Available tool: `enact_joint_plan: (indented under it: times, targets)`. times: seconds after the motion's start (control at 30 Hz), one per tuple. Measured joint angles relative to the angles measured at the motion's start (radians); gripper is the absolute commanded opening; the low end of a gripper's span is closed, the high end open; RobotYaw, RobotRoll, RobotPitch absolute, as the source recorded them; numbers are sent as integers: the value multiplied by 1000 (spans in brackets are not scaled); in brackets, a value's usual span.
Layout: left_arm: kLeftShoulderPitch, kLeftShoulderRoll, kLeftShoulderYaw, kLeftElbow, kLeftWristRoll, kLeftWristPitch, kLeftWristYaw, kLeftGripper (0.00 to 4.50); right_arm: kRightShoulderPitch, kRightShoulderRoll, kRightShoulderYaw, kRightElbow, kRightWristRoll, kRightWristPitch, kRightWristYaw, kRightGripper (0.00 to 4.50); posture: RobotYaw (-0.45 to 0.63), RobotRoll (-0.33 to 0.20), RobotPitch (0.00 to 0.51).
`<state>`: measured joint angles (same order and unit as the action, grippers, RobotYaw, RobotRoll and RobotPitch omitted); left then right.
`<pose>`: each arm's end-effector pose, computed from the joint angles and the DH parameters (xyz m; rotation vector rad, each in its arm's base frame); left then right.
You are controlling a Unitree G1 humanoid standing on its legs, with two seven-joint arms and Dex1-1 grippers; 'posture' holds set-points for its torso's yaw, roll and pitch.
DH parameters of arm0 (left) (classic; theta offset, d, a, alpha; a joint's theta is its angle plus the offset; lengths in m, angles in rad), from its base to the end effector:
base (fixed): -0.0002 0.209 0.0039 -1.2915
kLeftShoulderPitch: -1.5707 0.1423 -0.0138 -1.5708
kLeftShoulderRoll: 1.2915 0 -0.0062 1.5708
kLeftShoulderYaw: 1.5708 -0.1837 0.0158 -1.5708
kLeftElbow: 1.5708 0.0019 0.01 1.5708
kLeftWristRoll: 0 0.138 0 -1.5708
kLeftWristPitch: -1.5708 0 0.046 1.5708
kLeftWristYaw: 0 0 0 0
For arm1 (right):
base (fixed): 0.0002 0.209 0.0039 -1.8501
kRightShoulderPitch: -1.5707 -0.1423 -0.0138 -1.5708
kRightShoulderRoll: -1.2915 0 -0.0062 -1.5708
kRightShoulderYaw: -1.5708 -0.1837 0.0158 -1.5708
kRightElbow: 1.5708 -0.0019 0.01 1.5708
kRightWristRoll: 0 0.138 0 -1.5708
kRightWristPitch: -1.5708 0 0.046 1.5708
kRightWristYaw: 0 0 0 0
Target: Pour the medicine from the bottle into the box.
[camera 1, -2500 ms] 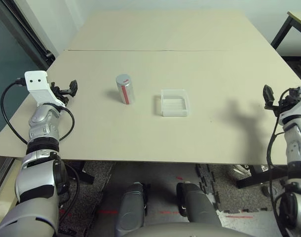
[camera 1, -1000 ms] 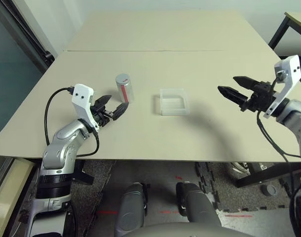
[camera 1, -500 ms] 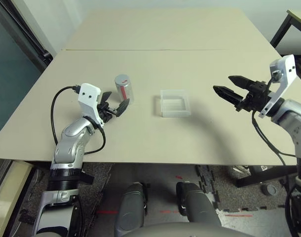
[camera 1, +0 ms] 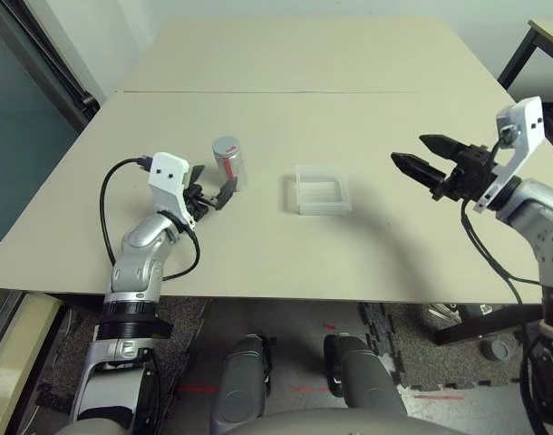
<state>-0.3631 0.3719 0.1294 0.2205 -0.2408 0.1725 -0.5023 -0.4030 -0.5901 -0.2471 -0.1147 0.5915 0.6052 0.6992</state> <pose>0.2699 0.2338 0.1019 0.0804 0.0105 -0.3876 0.2532 -0.2587 0.1824 0.0293 -0.0253 0.6776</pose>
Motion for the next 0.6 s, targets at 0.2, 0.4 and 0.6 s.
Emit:
enact_joint_plan:
  times: [0.2, 0.4, 0.6]
  targets:
    - [-35, -6, -15, 44, 9, -36, -2, 4466, 0, 4, 0, 1, -1, -2, 0, 4500, -64, 0, 96]
    - [-74, -6, -21, 117, 13, -70, -10, 4466, 0, 6, 0, 3, -2, -9, 0, 4500, -68, 0, 91]
    - [-112, -6, -24, 196, 20, -101, -21, 4466, 0, 6, 0, 6, -2, -16, 0, 4500, -66, 0, 95]
